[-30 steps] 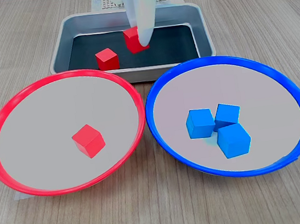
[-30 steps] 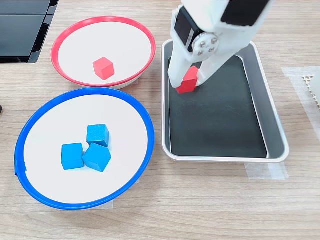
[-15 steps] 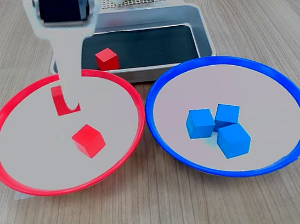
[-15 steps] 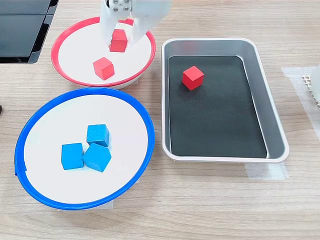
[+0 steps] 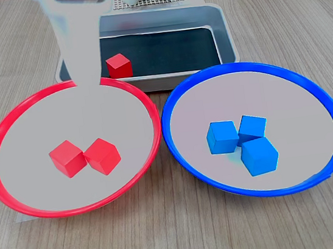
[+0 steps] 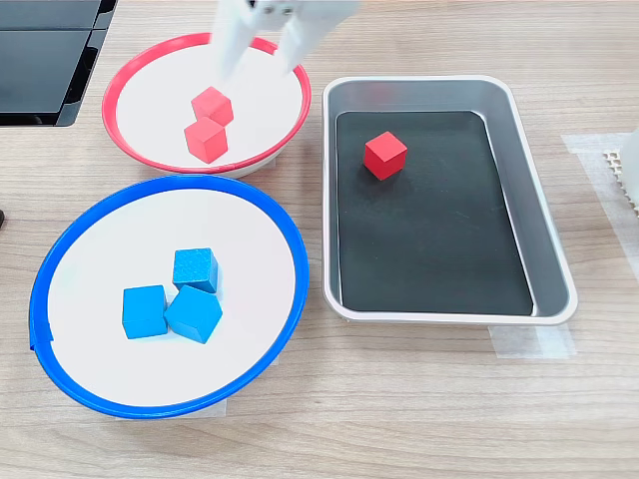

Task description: Resolve any anomalies and move all blocks to matching dishes

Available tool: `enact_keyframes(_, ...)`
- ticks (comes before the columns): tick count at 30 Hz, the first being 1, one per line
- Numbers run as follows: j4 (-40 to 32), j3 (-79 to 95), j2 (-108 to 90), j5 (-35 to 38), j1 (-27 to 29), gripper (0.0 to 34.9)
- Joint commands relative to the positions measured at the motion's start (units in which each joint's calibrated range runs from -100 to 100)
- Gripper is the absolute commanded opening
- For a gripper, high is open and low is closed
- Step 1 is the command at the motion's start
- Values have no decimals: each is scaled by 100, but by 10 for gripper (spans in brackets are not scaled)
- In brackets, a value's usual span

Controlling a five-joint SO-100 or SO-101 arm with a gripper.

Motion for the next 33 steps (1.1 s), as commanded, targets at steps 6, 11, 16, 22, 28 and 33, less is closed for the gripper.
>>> enact_keyframes(6,-299,4031,-3236,1553,298,141)
enact_keyframes(11,-423,4495,-3143,1700,345,157)
enact_keyframes(16,-687,4704,-2921,1612,279,166)
enact_keyframes(22,-778,4504,-2529,1431,82,172)
enact_keyframes(28,-959,4285,-2068,1426,35,170)
enact_keyframes(33,-1042,3958,-1693,1411,35,166)
